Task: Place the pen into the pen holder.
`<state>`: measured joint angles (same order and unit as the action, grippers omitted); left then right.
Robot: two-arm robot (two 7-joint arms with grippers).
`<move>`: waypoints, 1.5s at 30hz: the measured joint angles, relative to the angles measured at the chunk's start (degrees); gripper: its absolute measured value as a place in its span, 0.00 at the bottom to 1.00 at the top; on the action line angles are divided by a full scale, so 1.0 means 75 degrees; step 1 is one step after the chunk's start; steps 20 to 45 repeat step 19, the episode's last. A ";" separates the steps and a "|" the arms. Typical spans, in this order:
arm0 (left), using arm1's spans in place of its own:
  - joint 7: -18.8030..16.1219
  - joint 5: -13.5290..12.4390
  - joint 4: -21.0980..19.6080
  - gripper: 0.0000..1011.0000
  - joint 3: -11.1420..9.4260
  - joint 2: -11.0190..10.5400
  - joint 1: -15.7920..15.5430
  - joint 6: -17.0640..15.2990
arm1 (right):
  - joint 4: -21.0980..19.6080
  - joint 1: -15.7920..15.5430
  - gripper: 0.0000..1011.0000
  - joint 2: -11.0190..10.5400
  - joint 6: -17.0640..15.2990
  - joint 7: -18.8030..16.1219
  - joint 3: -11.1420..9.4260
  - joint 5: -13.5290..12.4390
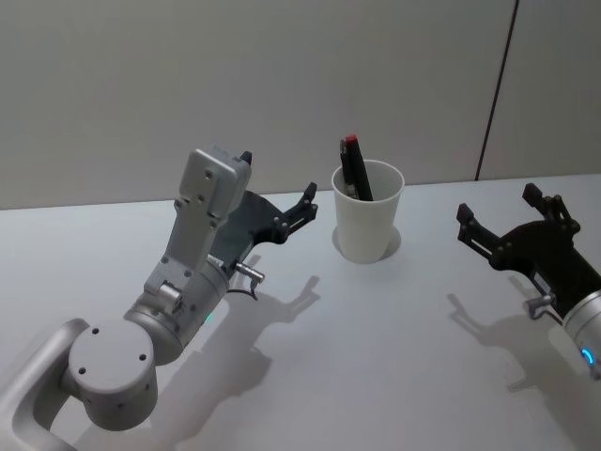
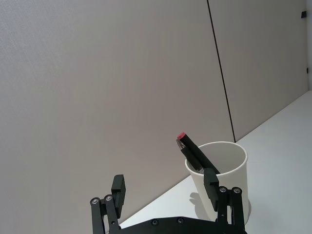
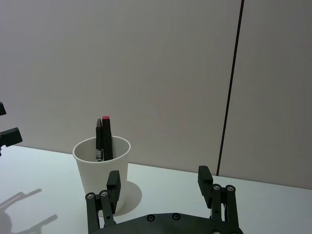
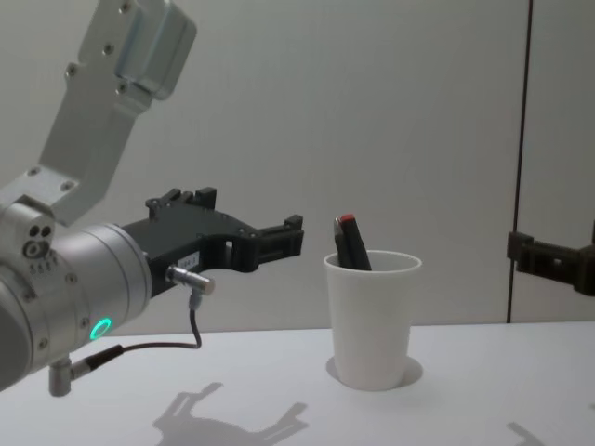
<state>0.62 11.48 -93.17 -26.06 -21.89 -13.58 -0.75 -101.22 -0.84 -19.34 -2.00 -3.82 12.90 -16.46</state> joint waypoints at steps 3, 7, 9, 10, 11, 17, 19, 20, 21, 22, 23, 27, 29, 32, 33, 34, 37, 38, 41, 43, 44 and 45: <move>0.0000 0.0000 0.0000 0.99 0.0001 -0.0001 -0.0001 0.0000 | -0.0001 -0.0001 0.99 0.0001 0.0000 0.0000 0.0000 0.0000; 0.0000 0.0000 0.0000 0.99 0.0004 -0.0001 -0.0002 -0.0001 | -0.0001 0.0000 0.99 0.0001 0.0000 0.0000 0.0002 0.0000; 0.0000 0.0000 0.0000 0.99 0.0005 -0.0001 -0.0002 -0.0002 | -0.0001 0.0000 0.99 0.0001 0.0000 0.0000 0.0003 0.0000; 0.0000 0.0000 0.0000 0.99 0.0005 -0.0001 -0.0002 -0.0003 | -0.0001 -0.0001 0.99 0.0001 0.0000 -0.0001 0.0004 0.0000; 0.0000 0.0000 0.0000 0.99 0.0005 -0.0001 -0.0002 -0.0003 | -0.0001 -0.0001 0.99 0.0001 0.0001 -0.0001 0.0005 0.0000; 0.0000 0.0000 0.0000 0.99 0.0005 -0.0001 -0.0002 -0.0007 | -0.0001 -0.0001 0.99 0.0001 0.0003 -0.0001 0.0006 0.0000; 0.0000 0.0000 0.0000 0.99 0.0005 -0.0001 -0.0002 -0.0007 | -0.0002 -0.0001 0.99 0.0001 0.0004 -0.0001 0.0005 0.0000; 0.0000 0.0000 0.0000 0.99 0.0005 -0.0001 -0.0002 -0.0007 | -0.0002 -0.0001 0.99 0.0001 0.0004 -0.0001 0.0005 0.0000; 0.0000 0.0000 0.0000 0.99 0.0005 -0.0001 -0.0002 -0.0007 | -0.0002 -0.0001 0.99 0.0001 0.0004 -0.0001 0.0005 0.0000; 0.0000 0.0000 0.0000 0.99 0.0005 -0.0001 -0.0002 -0.0007 | -0.0002 -0.0001 0.99 0.0001 0.0004 -0.0001 0.0005 0.0000; 0.0000 0.0000 0.0000 0.99 0.0005 -0.0001 -0.0002 -0.0007 | -0.0002 -0.0001 0.99 0.0001 0.0004 -0.0001 0.0005 0.0000; 0.0000 0.0000 0.0000 0.99 0.0005 -0.0001 -0.0002 -0.0007 | -0.0002 -0.0001 0.99 0.0001 0.0004 -0.0001 0.0005 0.0000; 0.0000 0.0000 0.0000 0.99 0.0005 -0.0001 -0.0002 -0.0007 | -0.0002 -0.0001 0.99 0.0001 0.0004 -0.0001 0.0005 0.0000; 0.0000 0.0000 0.0000 0.99 0.0005 -0.0001 -0.0002 -0.0007 | -0.0002 -0.0001 0.99 0.0001 0.0004 -0.0001 0.0005 0.0000; 0.0000 0.0000 0.0000 0.99 0.0005 -0.0001 -0.0002 -0.0007 | -0.0002 -0.0001 0.99 0.0001 0.0004 -0.0001 0.0005 0.0000; 0.0000 0.0000 0.0000 0.99 0.0005 -0.0001 -0.0002 -0.0007 | -0.0002 -0.0001 0.99 0.0001 0.0004 -0.0001 0.0005 0.0000; 0.0000 0.0000 0.0000 0.99 0.0005 -0.0001 -0.0002 -0.0007 | -0.0002 -0.0001 0.99 0.0001 0.0004 -0.0001 0.0005 0.0000; 0.0000 0.0000 0.0000 0.99 0.0005 -0.0001 -0.0002 -0.0007 | -0.0002 -0.0001 0.99 0.0001 0.0004 -0.0001 0.0005 0.0000; 0.0000 0.0000 0.0000 0.99 0.0005 -0.0001 -0.0002 -0.0007 | -0.0002 -0.0001 0.99 0.0001 0.0004 -0.0001 0.0005 0.0000; 0.0000 0.0000 0.0000 0.99 0.0005 -0.0001 -0.0002 -0.0007 | -0.0002 -0.0001 0.99 0.0001 0.0004 -0.0001 0.0005 0.0000; 0.0000 0.0000 0.0000 0.99 0.0005 -0.0001 -0.0002 -0.0007 | -0.0002 -0.0001 0.99 0.0001 0.0004 -0.0001 0.0005 0.0000; 0.0000 0.0000 0.0000 0.99 0.0005 -0.0001 -0.0002 -0.0007 | -0.0002 -0.0001 0.99 0.0001 0.0004 -0.0001 0.0005 0.0000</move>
